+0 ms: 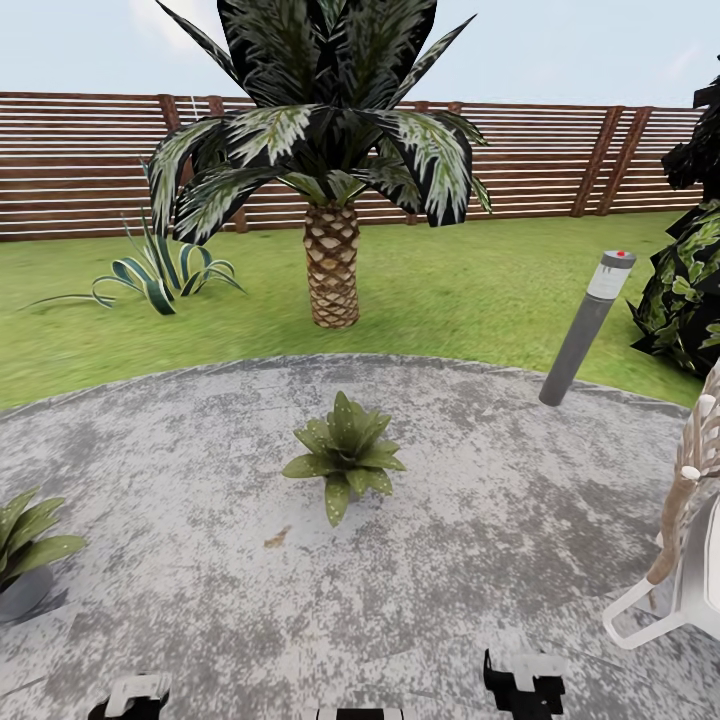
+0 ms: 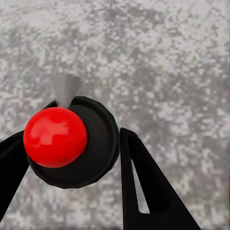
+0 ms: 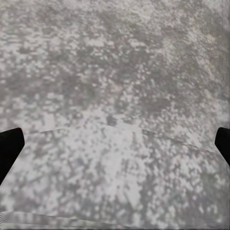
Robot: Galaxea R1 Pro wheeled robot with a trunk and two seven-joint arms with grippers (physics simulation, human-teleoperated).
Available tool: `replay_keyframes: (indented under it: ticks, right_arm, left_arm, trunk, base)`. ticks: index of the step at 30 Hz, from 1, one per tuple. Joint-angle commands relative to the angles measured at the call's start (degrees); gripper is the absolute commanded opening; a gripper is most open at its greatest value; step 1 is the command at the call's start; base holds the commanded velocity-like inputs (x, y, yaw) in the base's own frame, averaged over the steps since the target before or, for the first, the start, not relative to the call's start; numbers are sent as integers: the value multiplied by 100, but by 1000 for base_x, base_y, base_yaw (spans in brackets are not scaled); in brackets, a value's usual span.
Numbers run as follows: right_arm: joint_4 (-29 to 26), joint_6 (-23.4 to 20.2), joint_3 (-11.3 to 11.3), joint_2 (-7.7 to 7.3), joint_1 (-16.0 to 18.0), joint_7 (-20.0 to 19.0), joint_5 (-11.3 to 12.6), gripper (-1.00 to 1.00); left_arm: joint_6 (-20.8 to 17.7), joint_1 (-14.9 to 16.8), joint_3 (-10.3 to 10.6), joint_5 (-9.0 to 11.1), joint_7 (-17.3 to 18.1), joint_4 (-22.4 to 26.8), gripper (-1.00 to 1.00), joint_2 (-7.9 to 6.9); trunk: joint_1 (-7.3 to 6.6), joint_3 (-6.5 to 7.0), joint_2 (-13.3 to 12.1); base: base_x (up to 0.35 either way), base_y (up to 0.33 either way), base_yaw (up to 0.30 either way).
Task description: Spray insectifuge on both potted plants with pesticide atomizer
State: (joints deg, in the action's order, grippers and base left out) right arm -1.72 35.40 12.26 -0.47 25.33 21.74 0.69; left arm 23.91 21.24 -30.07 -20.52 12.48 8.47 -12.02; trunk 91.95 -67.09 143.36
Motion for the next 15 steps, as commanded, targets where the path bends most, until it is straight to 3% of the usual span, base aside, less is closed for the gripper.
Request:
replay_keyframes:
  ticks: [1,15]
  right_arm:
    - [4,2,48,1,0,40,8,100]
    - [13,-33,49,64,-104,6,-17,100]
  left_arm:
    - [17,-17,-52,-23,26,-3,-100,3]
    - [18,-50,-60,4,26,25,-100,-28]
  trunk:
    - [-1,-4,2]
    - [-1,-4,2]
  base:
    - [0,0,0]
    - [0,0,0]
